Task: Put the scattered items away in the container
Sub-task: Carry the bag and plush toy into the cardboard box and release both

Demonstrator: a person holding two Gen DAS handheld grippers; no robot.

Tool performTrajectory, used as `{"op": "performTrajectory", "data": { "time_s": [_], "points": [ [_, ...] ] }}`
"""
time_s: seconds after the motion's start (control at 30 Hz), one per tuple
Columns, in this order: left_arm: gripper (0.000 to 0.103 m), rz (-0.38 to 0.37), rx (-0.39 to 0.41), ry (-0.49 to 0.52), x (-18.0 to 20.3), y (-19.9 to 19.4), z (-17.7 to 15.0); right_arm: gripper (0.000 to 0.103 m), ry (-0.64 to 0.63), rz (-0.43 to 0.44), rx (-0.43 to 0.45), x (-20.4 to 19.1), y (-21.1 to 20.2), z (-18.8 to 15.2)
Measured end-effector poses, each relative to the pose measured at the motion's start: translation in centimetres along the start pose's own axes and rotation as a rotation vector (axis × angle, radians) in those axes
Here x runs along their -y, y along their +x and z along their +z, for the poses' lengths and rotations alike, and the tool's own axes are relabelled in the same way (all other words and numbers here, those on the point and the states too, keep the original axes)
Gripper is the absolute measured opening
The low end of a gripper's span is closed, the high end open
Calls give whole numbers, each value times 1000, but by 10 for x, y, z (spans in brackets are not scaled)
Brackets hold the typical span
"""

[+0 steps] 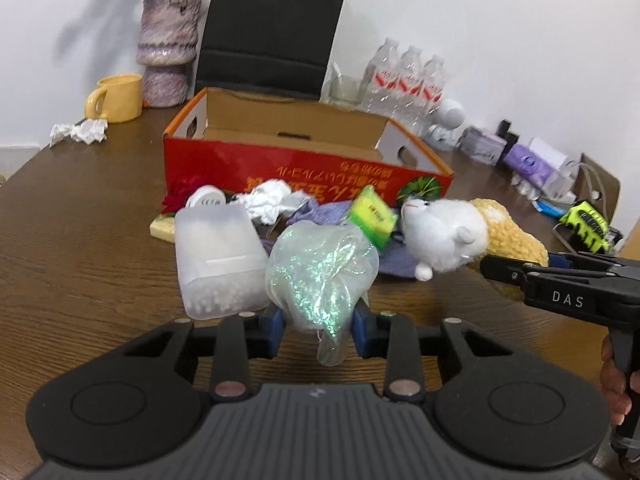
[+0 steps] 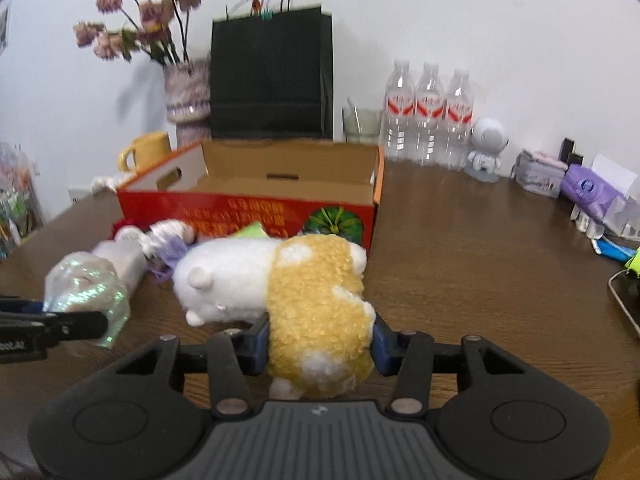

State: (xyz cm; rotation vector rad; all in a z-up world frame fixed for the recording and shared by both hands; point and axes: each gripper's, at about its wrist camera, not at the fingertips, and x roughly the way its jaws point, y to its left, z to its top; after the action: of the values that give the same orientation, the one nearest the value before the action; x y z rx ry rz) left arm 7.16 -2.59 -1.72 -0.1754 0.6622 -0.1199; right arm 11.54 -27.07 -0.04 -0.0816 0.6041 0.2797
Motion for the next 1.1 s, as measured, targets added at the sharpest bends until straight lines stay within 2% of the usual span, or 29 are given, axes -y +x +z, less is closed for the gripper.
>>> {"op": "performTrajectory", "data": {
  "time_s": [0.1, 0.23, 0.4, 0.5, 0.63, 0.77, 0.93, 0.97, 1.0, 1.03, 1.07, 1.1],
  "points": [
    [33, -25, 21, 6, -3, -12, 10, 47, 6, -3, 41, -7, -16, 7],
    [33, -48, 60, -5, -15, -20, 46, 47, 24, 2, 93, -12, -24, 32],
    [33, -24, 91, 7, -29, 1, 107, 47, 31, -14, 119, -22, 5, 78],
    [34, 11, 56, 5, -38, 38, 140, 47, 40, -14, 89, -28, 43, 103],
    [33, 44, -48, -8, -52, 102, 167, 48, 60, -26, 11, -32, 103, 123],
    [33, 80, -135, 2, -61, 153, 174, 48, 82, -28, -90, -28, 158, 125],
    [37, 86, -179, 10, -68, 180, 168, 49, 63, -28, -134, -32, 192, 123],
    [40, 90, -187, 13, -69, 184, 167, 54, 61, -36, -147, -32, 198, 122],
    [52, 98, -195, 19, -69, 187, 166, 57, 54, -43, -158, -34, 201, 122],
    [58, 106, -202, 27, -69, 189, 165, 62, 44, -47, -167, -35, 204, 122],
    [63, 98, -201, 31, -69, 188, 165, 78, 39, -52, -176, -36, 205, 122],
    [76, 87, -197, 31, -69, 187, 167, 90, 38, -56, -172, -36, 203, 121]
  ]
}}
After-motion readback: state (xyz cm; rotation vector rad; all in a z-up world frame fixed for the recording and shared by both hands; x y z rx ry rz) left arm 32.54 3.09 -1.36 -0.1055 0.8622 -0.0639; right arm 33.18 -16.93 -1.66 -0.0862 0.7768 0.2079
